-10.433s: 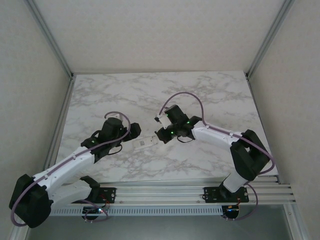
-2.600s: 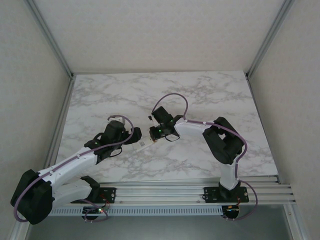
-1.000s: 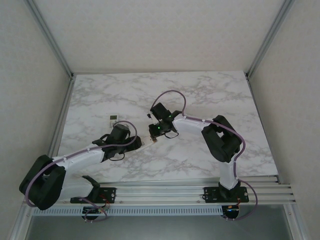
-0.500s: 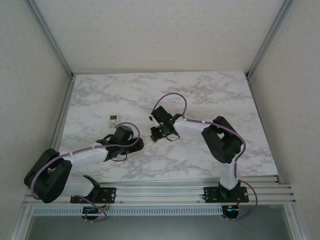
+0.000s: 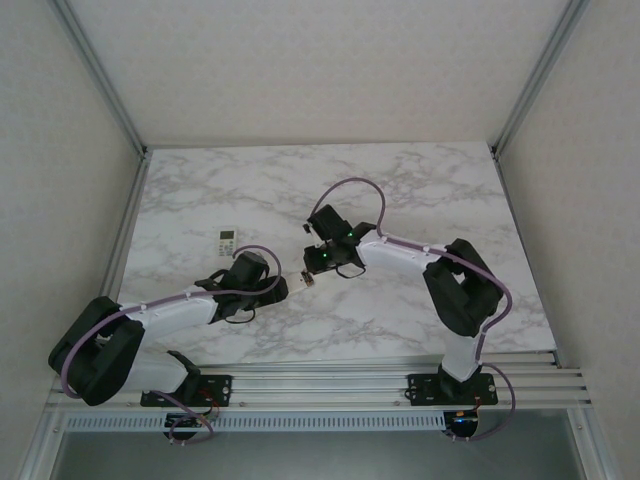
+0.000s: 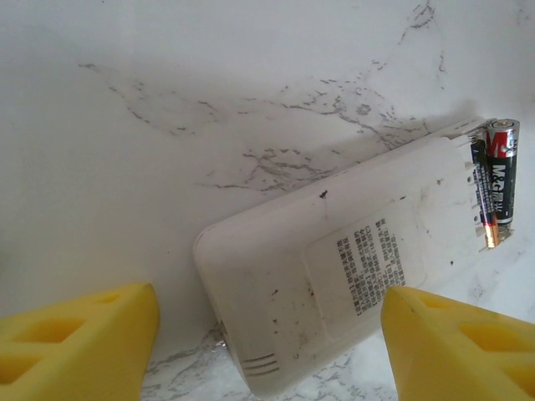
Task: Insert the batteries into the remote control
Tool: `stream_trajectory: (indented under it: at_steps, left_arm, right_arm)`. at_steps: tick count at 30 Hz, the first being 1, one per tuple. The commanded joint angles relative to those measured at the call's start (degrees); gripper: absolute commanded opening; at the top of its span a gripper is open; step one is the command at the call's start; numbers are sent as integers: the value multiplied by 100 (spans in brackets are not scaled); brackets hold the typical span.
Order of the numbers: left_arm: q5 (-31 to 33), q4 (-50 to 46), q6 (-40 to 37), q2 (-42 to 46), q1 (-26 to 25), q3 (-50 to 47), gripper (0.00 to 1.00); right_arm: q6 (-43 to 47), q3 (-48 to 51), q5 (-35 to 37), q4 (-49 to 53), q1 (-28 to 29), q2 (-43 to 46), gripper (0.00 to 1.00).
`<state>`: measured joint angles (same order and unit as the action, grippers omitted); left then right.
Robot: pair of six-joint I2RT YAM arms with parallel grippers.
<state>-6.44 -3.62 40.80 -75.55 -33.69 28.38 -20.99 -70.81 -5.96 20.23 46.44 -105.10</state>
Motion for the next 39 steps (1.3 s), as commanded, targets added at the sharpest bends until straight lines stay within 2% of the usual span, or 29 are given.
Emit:
stream_trajectory:
  at_steps: [1, 14, 21, 30, 39]
  left_arm:
    - [195, -91, 51, -113, -32, 101, 71]
    - [68, 1, 24, -267, -32, 144, 60]
    - [81, -9, 17, -259, -30, 141, 59]
    - [81, 26, 25, -294, -32, 127, 58]
    - [99, 37, 20, -315, -32, 119, 58]
  right_arm:
    - [-227, -92, -326, -3, -6, 18, 19]
    - [-118, -284, -556, 0, 37, -560, 21]
    - [-133, -270, -560, -15, 44, -687, 17]
    - [-44, -283, -485, 123, 102, -875, 16]
    - [29, -96, 33, 642, 371, -1025, 9]
